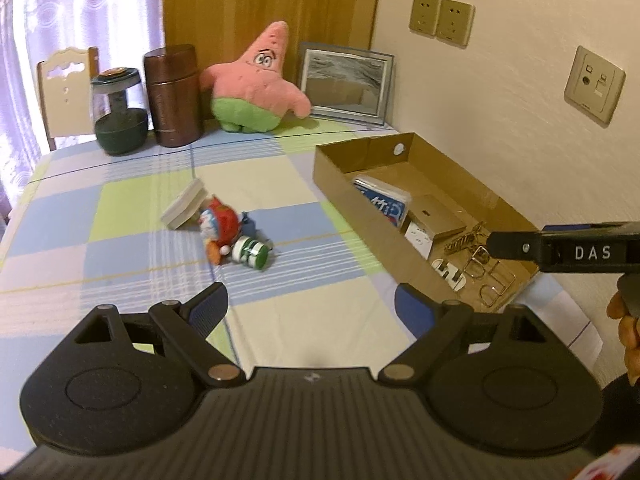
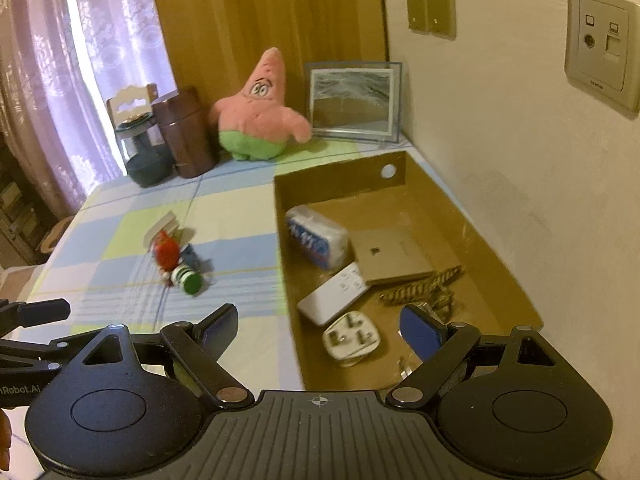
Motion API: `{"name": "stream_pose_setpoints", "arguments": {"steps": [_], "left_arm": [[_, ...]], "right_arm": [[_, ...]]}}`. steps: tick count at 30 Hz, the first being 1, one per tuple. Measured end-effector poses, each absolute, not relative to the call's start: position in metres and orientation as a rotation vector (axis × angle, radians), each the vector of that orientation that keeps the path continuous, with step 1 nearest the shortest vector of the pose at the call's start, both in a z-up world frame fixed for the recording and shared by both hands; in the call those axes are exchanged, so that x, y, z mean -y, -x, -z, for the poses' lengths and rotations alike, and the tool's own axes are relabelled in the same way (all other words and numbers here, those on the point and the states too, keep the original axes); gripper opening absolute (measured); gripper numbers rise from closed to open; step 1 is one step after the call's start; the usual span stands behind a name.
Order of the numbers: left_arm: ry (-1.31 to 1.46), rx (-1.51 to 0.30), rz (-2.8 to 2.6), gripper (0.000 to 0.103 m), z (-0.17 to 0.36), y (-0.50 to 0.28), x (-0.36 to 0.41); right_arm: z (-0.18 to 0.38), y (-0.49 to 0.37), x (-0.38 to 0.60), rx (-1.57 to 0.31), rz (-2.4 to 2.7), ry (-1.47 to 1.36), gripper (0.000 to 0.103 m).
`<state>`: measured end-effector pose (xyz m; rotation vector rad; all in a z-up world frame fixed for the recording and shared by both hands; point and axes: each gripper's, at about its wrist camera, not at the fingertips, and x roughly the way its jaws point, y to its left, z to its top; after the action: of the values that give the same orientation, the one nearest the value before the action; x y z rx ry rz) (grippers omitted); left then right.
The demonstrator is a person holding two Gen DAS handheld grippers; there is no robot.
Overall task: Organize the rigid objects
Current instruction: 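Move both grippers back from the tray toward the Doraemon figure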
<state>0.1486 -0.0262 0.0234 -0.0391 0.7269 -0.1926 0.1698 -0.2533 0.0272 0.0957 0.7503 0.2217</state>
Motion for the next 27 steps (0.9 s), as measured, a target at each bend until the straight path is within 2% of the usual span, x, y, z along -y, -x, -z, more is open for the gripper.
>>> {"name": "stream_pose_setpoints", "arguments": {"steps": [27], "left_arm": [[0.061,-0.735,0.057,0.088,-0.013,-0.115,-0.039]], "right_arm": [[-0.008,-0.149,0.189,-0.748,-0.358,-0.059,0.085]]}}
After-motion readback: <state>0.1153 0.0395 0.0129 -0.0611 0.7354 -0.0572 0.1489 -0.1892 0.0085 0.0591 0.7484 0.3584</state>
